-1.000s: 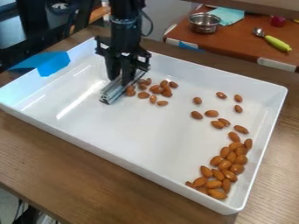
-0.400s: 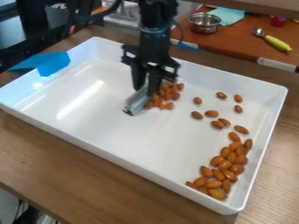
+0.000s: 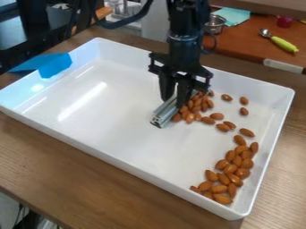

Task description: Sweep into pile

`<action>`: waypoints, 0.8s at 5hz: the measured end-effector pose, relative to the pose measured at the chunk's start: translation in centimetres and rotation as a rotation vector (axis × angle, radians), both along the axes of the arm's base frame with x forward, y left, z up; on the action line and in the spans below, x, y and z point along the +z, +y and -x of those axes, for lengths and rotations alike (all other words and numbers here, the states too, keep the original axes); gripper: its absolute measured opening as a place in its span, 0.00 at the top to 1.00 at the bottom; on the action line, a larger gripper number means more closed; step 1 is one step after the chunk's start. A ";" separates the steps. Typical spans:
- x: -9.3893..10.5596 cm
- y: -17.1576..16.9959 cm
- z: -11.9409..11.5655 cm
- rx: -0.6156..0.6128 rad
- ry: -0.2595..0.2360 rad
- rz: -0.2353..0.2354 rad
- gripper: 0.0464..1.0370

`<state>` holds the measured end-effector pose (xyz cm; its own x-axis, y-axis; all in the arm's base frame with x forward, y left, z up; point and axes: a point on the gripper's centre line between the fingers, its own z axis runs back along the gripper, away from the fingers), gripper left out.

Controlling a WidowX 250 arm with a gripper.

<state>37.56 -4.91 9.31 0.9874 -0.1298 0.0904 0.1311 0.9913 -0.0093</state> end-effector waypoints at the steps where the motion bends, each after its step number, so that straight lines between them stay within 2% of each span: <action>1: 0.0 -0.6 -0.1 -0.013 -0.012 0.015 0.72; 2: 0.0 -3.2 0.5 -0.062 -0.025 0.070 0.72; 3: 0.1 -6.9 1.7 -0.153 -0.015 0.119 0.72; 4: 0.3 -7.3 1.8 -0.165 -0.014 0.146 0.72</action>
<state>35.75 -12.20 9.58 0.9525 -0.2739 0.1335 0.2924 0.9448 -0.1480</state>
